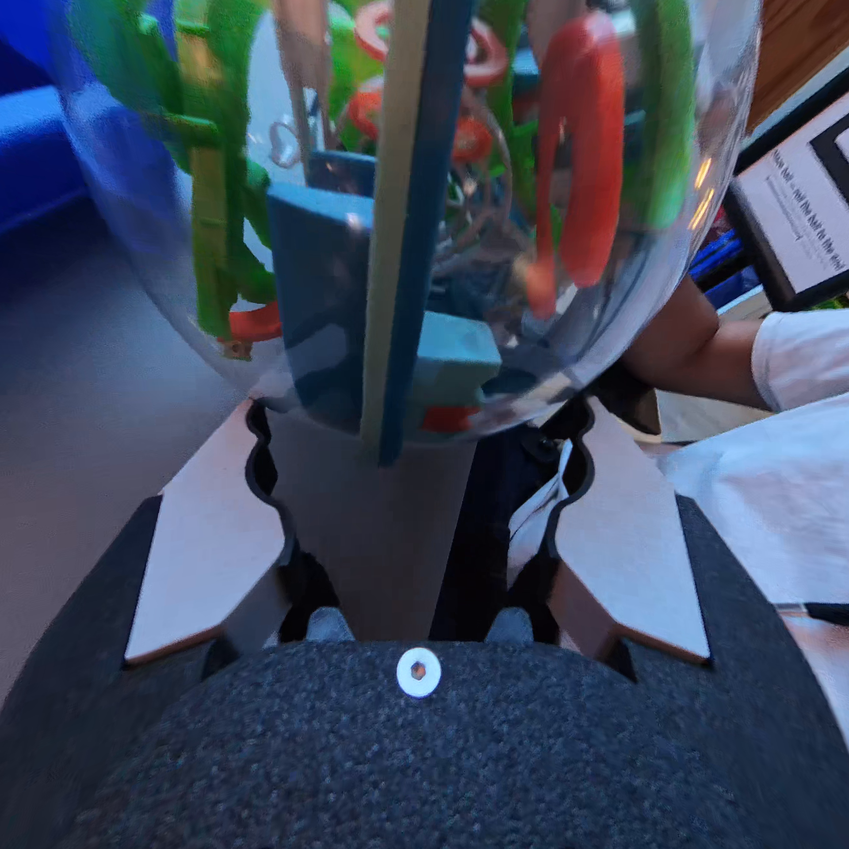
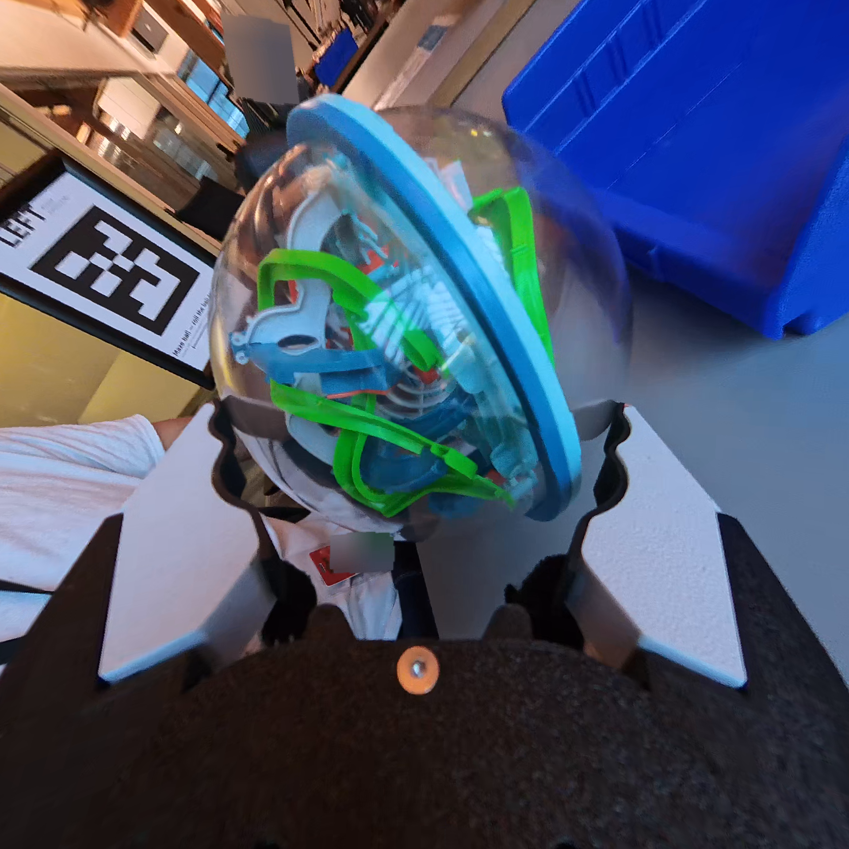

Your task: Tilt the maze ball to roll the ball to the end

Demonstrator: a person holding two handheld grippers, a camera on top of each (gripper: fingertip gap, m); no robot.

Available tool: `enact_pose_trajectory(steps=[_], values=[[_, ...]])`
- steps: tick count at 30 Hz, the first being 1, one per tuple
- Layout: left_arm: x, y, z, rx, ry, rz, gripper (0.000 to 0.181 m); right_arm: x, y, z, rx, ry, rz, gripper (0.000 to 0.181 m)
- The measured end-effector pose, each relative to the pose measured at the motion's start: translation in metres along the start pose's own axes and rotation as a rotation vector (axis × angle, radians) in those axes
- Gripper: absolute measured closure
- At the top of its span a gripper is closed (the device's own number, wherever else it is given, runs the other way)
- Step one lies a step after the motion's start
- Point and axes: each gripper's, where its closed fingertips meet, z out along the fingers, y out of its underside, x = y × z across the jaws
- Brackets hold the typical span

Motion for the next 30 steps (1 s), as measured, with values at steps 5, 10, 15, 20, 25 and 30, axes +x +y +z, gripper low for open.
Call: enact_pose_trajectory(steps=[5, 10, 15, 20, 25, 30], values=[[0.004, 0.016, 0.012, -0.088, 0.006, 0.085, 0.053, 0.009, 0.002, -0.008, -0.009, -0.053, 0.010, 0.028], [-0.002, 0.010, 0.000, -0.094, -0.042, 0.184, 0.047, 0.016, -0.004, -0.009, -0.011, -0.127, 0.022, 0.028], [-0.007, -0.043, -0.040, -0.003, -0.124, 0.349, 0.033, 0.016, -0.009, -0.005, -0.064, -0.194, -0.019, 0.029], [0.002, -0.075, -0.038, -0.020, -0.067, 0.489, 0.033, 0.013, -0.016, 0.003, -0.128, -0.244, -0.066, 0.028], [-0.005, -0.073, -0.027, -0.022, -0.041, 0.463, 0.035, 0.006, -0.029, 0.017, -0.083, -0.327, -0.151, 0.028], [-0.012, -0.073, -0.033, 0.059, -0.042, 0.381, 0.035, 0.005, -0.045, -0.001, 0.127, -0.303, -0.257, 0.028]])
